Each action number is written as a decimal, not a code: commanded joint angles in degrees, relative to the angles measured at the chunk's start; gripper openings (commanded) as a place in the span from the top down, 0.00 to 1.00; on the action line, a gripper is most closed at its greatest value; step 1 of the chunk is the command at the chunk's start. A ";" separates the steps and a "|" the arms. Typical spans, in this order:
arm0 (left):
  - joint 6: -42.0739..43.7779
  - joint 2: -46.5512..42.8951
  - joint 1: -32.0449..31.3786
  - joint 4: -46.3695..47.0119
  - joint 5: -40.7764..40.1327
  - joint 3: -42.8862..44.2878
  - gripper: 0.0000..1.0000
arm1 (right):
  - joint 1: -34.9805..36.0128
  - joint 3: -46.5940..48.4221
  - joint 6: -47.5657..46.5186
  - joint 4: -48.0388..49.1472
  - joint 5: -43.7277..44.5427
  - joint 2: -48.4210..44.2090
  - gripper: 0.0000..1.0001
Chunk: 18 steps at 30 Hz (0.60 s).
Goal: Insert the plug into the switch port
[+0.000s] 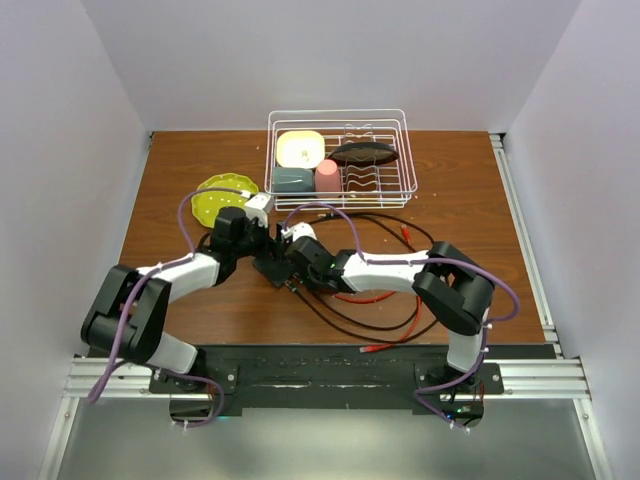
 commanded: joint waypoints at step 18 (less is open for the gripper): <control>-5.41 -28.50 -0.18 -5.00 -4.30 0.83 0.00 | 1.57 -1.80 4.39 -7.10 5.91 -13.73 0.22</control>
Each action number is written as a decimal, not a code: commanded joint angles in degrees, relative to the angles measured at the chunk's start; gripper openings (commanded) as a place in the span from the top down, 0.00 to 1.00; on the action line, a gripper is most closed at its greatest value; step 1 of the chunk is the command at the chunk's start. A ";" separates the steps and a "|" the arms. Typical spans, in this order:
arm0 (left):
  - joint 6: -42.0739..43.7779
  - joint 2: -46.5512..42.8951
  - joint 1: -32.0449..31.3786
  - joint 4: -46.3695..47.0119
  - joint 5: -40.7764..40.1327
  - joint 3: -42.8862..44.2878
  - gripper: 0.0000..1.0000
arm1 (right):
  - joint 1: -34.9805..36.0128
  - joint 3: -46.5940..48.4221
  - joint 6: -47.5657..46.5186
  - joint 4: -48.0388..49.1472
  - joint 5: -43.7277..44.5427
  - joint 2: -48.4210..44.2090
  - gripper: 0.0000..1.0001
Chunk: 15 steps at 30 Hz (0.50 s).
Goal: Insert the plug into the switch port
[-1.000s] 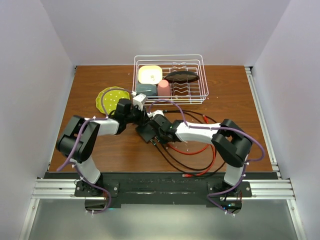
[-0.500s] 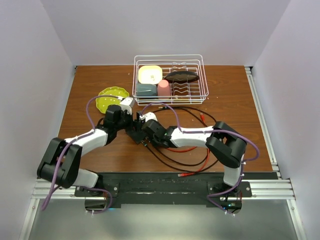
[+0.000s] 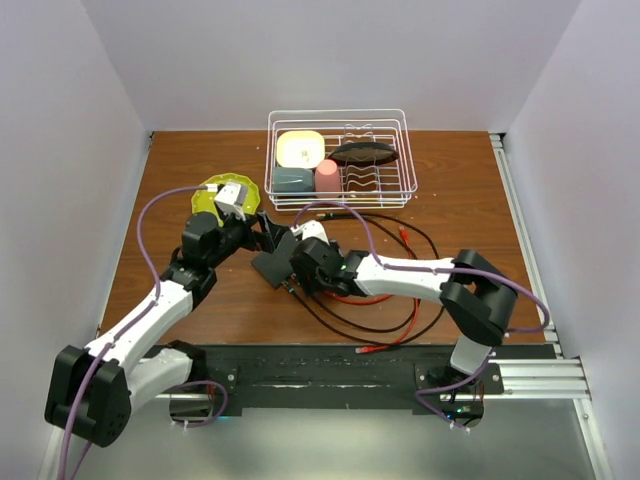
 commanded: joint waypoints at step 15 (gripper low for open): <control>0.04 -5.08 -0.34 -3.73 9.53 8.39 0.00 | -0.26 -9.61 1.88 -3.48 10.87 -21.87 0.01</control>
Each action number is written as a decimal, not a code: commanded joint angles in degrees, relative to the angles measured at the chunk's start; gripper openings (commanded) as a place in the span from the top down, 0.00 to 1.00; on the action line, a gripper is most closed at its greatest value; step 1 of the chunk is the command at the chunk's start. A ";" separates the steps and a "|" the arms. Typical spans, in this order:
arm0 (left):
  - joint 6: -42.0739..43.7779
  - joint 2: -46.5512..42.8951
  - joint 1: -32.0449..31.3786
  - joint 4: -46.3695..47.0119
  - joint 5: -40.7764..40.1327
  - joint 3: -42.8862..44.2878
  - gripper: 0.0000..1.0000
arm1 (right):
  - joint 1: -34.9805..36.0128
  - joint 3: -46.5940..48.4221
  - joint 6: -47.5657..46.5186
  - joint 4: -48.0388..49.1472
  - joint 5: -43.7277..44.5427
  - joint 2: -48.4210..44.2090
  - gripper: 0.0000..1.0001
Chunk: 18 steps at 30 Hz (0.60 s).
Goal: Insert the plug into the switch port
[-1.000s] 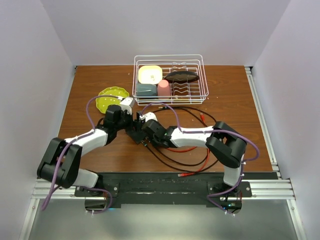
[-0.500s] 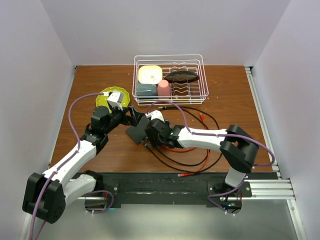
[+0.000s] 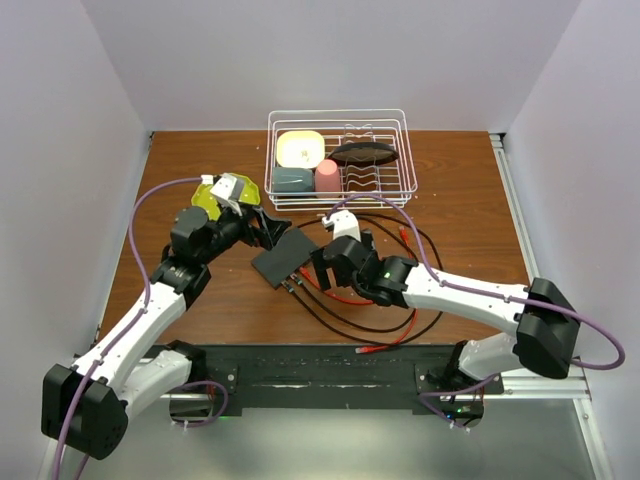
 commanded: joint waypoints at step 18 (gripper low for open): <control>2.06 0.54 -0.25 0.73 8.88 3.13 0.00 | -11.65 2.32 -8.81 3.67 -0.83 17.24 0.01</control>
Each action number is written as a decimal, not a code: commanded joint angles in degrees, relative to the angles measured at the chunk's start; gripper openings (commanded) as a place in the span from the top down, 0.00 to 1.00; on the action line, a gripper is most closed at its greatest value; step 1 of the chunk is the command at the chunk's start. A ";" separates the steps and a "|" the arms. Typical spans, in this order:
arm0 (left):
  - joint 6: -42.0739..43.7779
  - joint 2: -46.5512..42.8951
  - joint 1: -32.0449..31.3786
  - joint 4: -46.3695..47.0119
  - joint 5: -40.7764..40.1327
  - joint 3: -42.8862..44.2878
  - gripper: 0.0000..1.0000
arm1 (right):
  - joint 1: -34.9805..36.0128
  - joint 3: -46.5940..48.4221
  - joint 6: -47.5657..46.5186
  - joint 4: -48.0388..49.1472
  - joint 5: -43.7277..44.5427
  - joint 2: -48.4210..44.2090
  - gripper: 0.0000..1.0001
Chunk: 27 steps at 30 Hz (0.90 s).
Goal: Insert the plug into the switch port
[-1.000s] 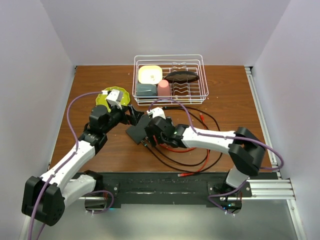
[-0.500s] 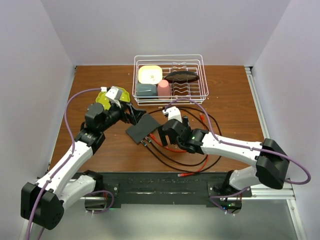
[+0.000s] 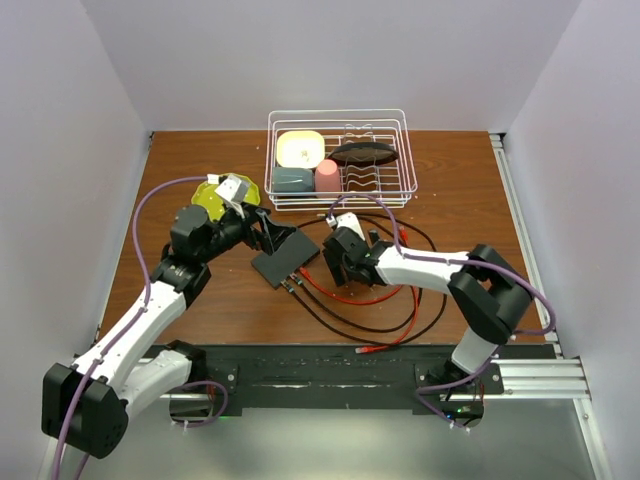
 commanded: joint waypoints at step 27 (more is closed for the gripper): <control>2.55 3.40 -0.34 1.17 2.06 2.49 0.01 | -10.62 5.86 -6.38 5.95 -13.65 9.09 0.14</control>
